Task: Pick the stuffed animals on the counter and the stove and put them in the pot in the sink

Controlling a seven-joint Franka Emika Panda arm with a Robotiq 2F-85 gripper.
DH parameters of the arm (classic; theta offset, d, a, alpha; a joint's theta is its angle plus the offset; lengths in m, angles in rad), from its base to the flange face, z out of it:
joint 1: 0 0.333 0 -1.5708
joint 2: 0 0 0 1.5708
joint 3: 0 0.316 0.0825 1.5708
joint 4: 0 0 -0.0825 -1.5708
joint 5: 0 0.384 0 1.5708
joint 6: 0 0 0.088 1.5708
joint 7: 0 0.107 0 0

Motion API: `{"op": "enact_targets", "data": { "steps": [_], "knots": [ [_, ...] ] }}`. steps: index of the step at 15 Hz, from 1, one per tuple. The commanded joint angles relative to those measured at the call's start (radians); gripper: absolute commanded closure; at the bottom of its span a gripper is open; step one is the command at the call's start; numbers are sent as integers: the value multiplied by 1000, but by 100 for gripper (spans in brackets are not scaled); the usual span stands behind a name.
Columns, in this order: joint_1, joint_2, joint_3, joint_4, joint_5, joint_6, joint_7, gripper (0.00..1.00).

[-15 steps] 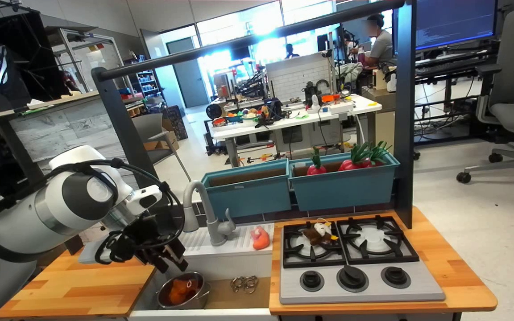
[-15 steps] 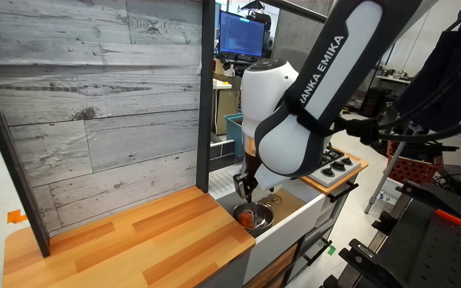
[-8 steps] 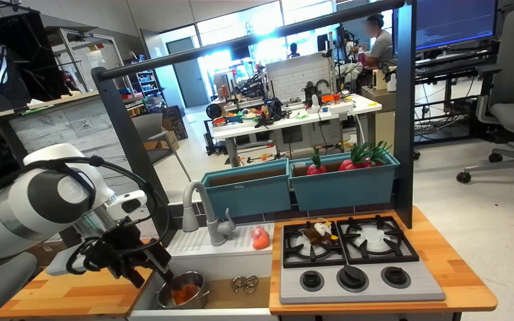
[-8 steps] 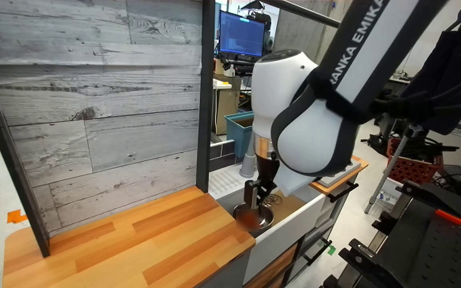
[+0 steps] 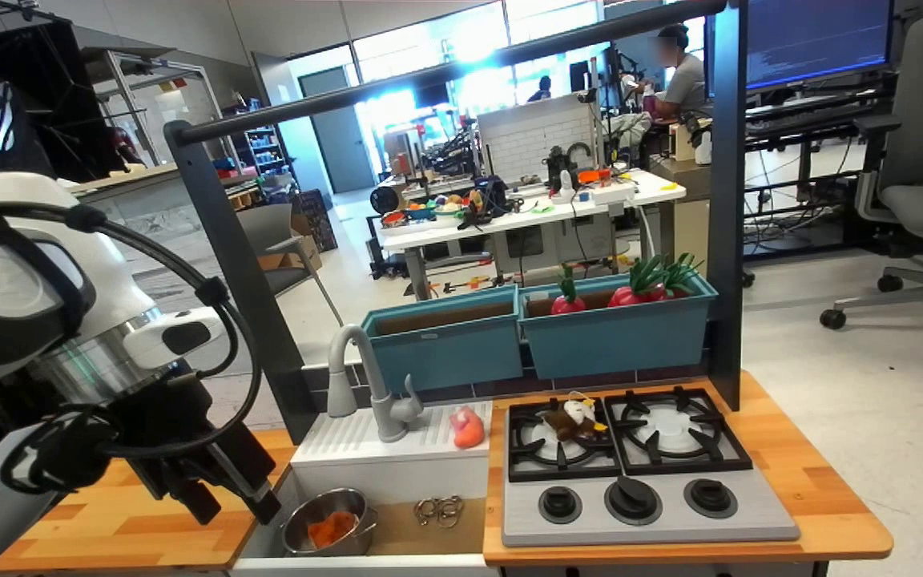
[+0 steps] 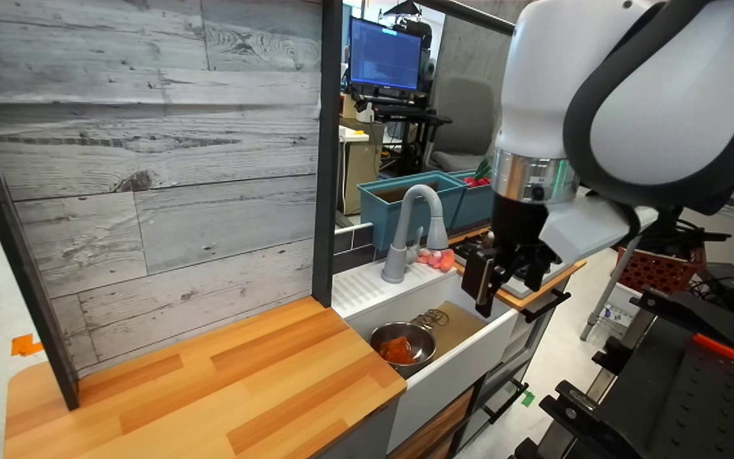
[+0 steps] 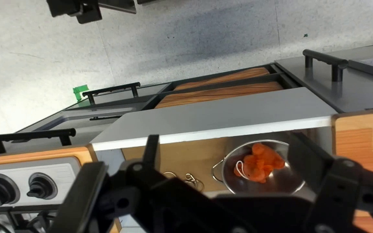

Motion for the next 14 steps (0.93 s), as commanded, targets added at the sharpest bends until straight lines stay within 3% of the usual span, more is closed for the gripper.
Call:
{"op": "enact_targets", "data": {
  "steps": [1, 8, 12, 14],
  "knots": [
    [-23, -24, 12, -15, -22, -3, 10, 0],
    [-24, -40, 14, -33, -23, -2, 10, 0],
    [107, -119, -148, -108, -115, 170, 95, 0],
    [95, -196, -198, -133, -79, 224, 66, 0]
  ]
}}
